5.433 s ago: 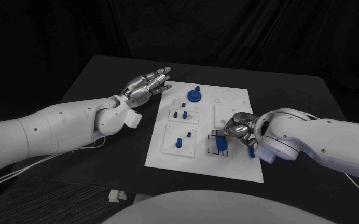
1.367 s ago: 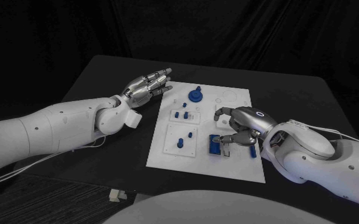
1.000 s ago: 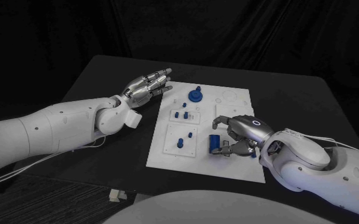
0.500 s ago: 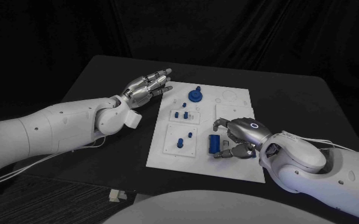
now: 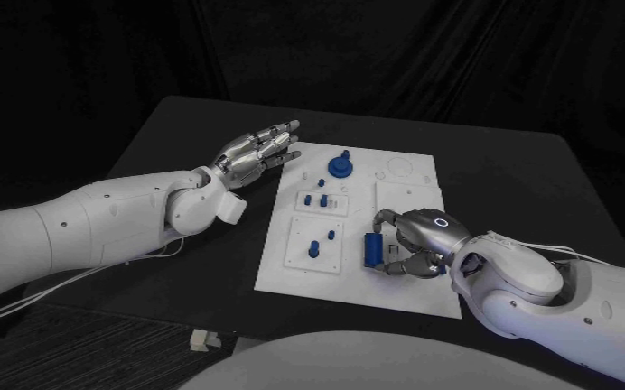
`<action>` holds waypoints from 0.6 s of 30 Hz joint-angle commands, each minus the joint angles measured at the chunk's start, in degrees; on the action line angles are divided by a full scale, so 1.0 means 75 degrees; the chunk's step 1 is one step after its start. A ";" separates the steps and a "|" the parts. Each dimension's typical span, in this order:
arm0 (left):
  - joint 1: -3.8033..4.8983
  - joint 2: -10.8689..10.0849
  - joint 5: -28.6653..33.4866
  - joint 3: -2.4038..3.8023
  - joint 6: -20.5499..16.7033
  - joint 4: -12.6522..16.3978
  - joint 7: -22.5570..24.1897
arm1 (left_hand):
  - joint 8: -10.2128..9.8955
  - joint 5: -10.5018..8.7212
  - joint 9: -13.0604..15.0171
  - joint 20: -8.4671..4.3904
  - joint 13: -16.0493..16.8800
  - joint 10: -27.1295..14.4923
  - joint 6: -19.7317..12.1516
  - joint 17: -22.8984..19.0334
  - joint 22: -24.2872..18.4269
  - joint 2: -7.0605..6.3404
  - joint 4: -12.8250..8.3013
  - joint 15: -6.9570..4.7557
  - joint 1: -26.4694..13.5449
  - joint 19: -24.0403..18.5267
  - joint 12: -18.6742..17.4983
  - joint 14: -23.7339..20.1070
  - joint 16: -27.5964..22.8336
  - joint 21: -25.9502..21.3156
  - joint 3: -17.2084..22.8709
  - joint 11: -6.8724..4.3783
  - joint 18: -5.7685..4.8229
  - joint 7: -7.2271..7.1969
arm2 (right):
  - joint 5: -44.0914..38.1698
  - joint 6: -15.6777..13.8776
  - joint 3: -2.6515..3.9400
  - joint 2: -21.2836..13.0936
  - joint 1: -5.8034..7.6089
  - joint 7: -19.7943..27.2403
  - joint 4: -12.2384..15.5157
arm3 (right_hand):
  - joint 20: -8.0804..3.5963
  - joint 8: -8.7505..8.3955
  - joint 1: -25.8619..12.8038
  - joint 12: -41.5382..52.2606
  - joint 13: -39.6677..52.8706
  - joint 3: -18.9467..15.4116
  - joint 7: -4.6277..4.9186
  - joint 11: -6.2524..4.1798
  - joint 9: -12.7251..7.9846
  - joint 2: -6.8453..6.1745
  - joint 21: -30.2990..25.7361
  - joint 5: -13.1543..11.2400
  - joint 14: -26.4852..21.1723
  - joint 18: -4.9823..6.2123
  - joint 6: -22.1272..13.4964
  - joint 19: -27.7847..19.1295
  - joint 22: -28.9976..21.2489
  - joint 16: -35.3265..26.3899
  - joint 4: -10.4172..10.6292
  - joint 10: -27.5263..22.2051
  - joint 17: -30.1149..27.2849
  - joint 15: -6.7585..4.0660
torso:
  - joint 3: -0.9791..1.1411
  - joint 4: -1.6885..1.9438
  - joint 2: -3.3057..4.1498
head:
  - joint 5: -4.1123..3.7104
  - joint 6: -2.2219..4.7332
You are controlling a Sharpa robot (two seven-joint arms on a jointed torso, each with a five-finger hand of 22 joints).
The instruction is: Assemble the parts on the task board
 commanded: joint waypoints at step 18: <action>-0.0019 0.0011 0.0011 0.0008 0.0145 -0.0017 0.0020 | 0.0049 0.0040 0.0008 0.0054 -0.0007 -0.0015 0.0026 0.0003 0.0022 0.0066 -0.0029 0.0064 0.0020 0.0014 -0.0027 -0.0016 0.0029 0.0023 0.0013 0.0013 0.0123 0.0022 | -0.0073 -0.0247 0.0002 -0.0029 -0.0028 0.0162 0.0028 | -0.0104 0.0755 -0.0230 0.0019 0.2011 0.0209 -0.0229 -0.0144 -0.0631 0.0200 0.0032 0.3008 0.0793 0.0098 0.0562 0.0102 0.1563 0.0020 0.0026 0.0786 0.2013 -0.0113 | -0.0002 -0.0003 -0.0002 | 0.0028 -0.0002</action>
